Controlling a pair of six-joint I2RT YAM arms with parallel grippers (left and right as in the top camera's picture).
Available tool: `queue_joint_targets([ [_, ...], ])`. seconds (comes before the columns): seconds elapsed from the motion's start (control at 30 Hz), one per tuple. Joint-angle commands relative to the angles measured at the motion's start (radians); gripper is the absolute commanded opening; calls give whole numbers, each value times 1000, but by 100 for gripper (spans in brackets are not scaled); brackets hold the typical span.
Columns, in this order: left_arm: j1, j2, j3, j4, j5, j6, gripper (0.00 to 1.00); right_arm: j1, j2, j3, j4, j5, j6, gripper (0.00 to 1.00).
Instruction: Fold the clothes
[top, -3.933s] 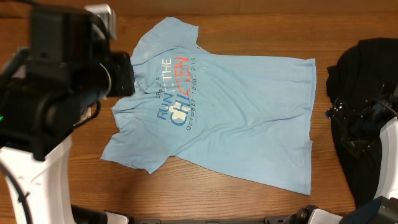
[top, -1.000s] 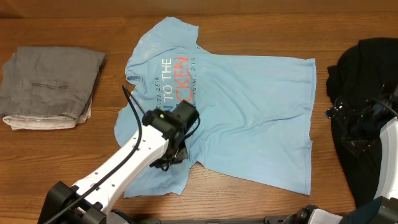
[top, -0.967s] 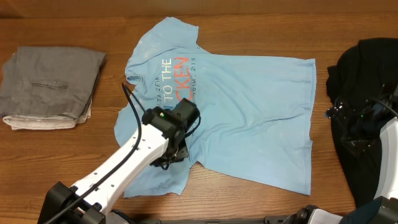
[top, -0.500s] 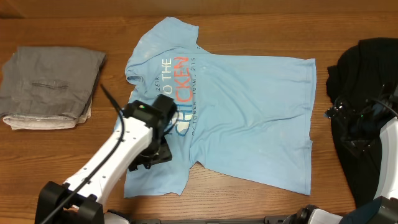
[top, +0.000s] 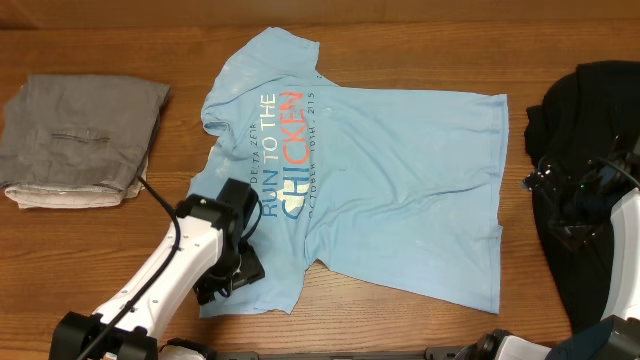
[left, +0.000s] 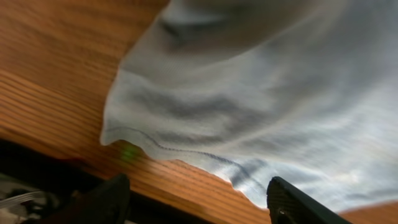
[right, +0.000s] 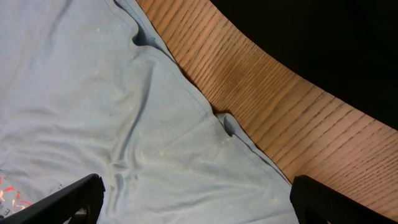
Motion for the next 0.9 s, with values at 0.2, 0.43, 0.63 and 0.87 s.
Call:
queue_joint_targets([
  [0.2,109,-11,-105,68,22,-78,70,-3,-5,16,1,-4,-3,100],
  [0.43,226,-11,-159,177,179,65,73,-3,-5,16,1,-4,-3,100],
  [0.63,228,-10,-198,207,183,74,68,-3,-5,16,1,-4,-3,100],
  [0.87,228,-10,-201,203,167,114,27,-3,-5,16,1,-4,-3,100],
])
